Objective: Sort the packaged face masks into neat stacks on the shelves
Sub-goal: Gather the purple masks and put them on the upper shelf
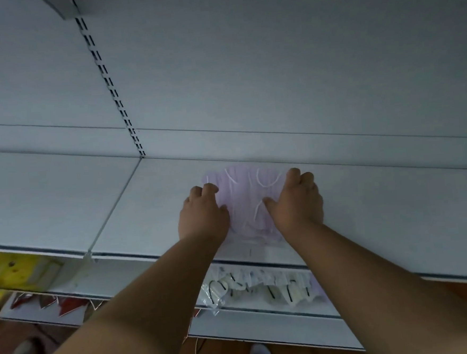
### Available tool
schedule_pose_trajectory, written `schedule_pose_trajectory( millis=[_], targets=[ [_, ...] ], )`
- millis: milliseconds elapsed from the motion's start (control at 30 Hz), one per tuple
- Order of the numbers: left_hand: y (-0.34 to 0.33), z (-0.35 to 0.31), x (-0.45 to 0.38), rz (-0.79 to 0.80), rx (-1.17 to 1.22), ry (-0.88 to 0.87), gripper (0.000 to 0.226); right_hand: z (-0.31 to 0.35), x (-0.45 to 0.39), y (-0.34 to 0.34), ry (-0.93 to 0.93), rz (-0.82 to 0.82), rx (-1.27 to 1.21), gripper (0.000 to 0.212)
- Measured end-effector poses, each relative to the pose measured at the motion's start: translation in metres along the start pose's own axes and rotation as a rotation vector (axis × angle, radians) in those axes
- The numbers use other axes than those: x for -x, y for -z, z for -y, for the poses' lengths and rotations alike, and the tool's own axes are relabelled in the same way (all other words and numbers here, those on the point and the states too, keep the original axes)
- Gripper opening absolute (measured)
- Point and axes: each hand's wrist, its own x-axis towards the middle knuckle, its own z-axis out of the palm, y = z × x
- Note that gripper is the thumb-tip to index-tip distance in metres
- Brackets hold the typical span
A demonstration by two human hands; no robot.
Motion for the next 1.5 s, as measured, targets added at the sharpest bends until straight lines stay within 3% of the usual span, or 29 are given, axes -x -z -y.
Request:
schedule_pose_trajectory(
  millis=[233,467,667,833,1033,1300,1500],
  targets=[
    [0.017,0.018,0.062,-0.053,0.1,-0.241,0.035,0.005,0.062,0.016,0.122,-0.056,-0.077,0.039],
    [0.019,0.018,0.155,-0.023,0.113,-0.423,0.03,-0.016,0.148,0.032,0.226,-0.11,-0.228,0.027],
    [-0.009,0.011,0.221,0.039,0.078,-0.459,0.029,-0.079,0.196,0.039,0.221,0.027,-0.339,0.016],
    [-0.068,-0.026,0.257,0.081,0.057,-0.332,0.029,-0.167,0.203,0.029,0.275,0.119,-0.357,0.018],
    [-0.139,-0.065,0.271,0.155,0.065,-0.232,0.029,-0.244,0.186,-0.007,0.331,0.11,-0.378,0.018],
    [-0.27,-0.037,0.24,0.372,0.053,-0.145,0.033,-0.32,0.164,-0.137,0.153,0.247,-0.326,0.021],
    [-0.353,-0.024,0.196,0.415,0.057,-0.069,0.034,-0.349,0.109,-0.237,0.127,0.335,-0.228,0.031]
  ],
)
